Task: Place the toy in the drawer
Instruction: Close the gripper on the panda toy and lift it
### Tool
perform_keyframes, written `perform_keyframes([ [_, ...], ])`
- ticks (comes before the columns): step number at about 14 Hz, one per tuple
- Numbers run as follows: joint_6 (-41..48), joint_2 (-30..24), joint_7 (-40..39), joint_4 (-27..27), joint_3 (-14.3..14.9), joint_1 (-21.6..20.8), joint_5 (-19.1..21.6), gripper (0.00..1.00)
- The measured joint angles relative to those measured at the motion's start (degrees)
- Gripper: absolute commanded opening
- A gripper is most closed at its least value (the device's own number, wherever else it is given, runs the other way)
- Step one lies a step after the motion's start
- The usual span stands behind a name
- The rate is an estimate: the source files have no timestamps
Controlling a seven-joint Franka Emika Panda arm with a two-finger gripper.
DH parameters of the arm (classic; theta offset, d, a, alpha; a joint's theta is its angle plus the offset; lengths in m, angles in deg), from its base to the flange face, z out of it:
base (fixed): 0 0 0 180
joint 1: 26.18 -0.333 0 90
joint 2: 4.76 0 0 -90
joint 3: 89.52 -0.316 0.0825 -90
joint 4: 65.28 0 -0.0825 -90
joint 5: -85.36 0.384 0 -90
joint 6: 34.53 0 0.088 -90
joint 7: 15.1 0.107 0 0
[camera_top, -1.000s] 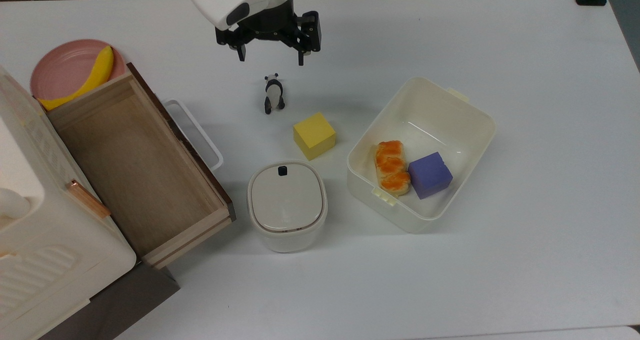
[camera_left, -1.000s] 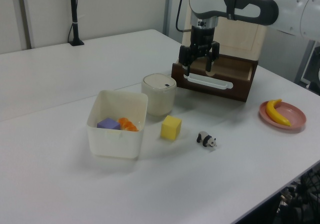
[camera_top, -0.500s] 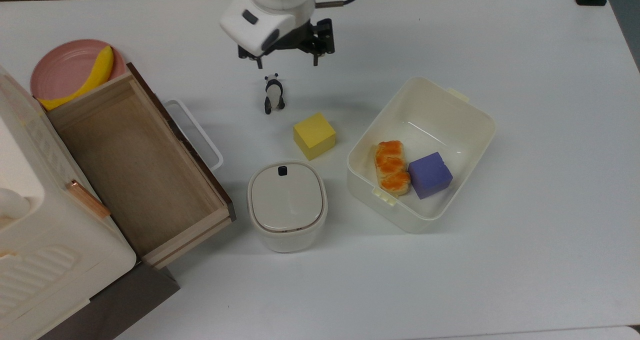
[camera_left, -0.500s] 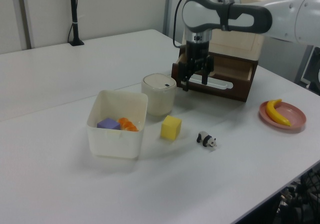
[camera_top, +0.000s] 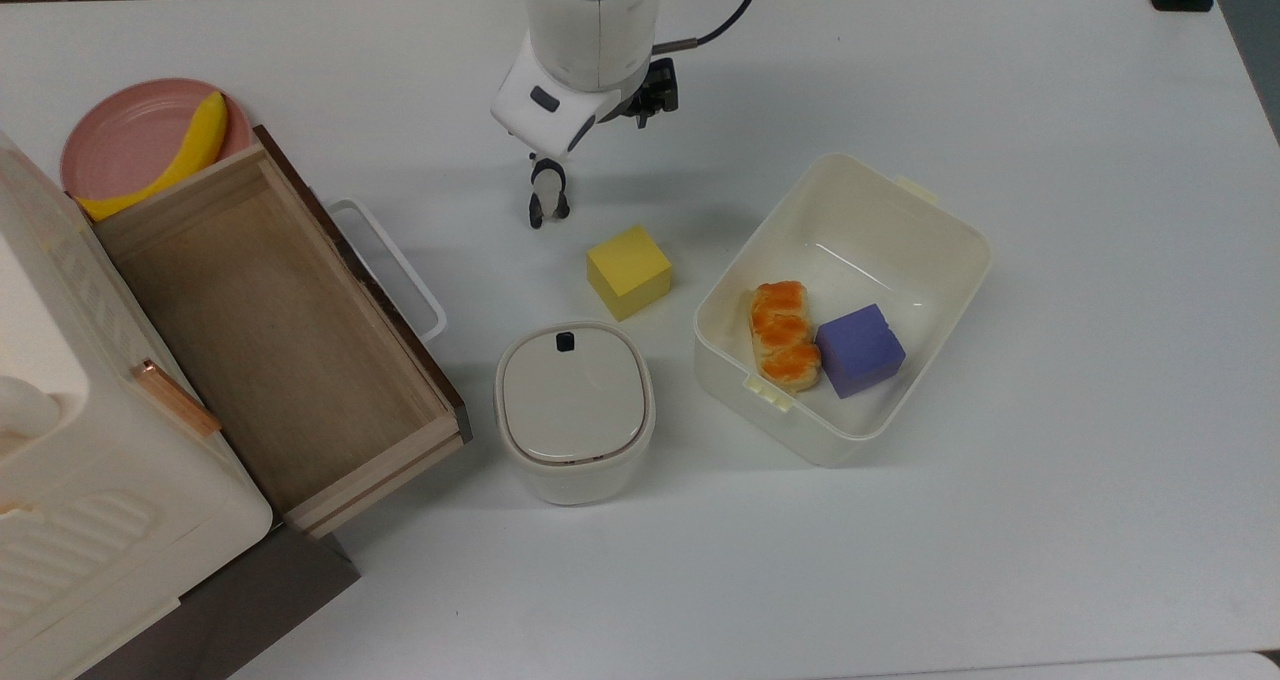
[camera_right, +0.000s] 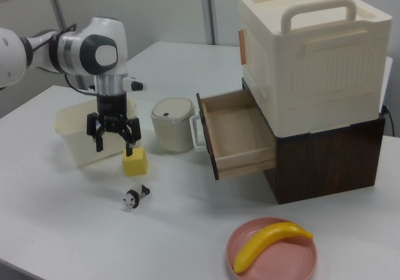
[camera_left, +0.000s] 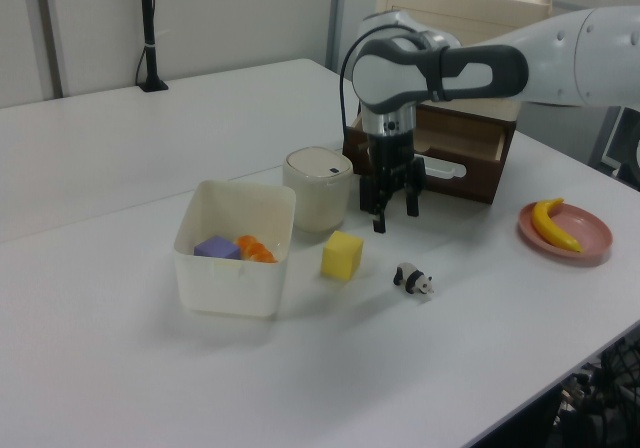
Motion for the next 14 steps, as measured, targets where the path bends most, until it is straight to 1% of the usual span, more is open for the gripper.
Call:
perform_keyframes([
  [4, -7.9, -0.8, -1.0, -7.7, 0.5, 1.2, -3.6, 0.98],
  [6, -11.1, -1.1, -1.2, -11.3, 0.7, 2.7, -6.1, 0.97],
  [7, -11.9, -1.1, -1.4, -12.4, 0.8, 3.1, -6.9, 0.97],
  [10, -15.2, -1.0, -1.5, -15.7, 0.9, 4.1, -8.8, 0.92],
  [12, -16.7, -0.5, -1.5, -17.1, 0.8, 4.2, -9.1, 0.82],
  [13, -16.8, -0.3, -1.5, -17.3, 0.8, 4.1, -9.1, 0.64],
  [14, -16.8, -0.1, -1.5, -17.3, 0.8, 4.0, -9.1, 0.38],
])
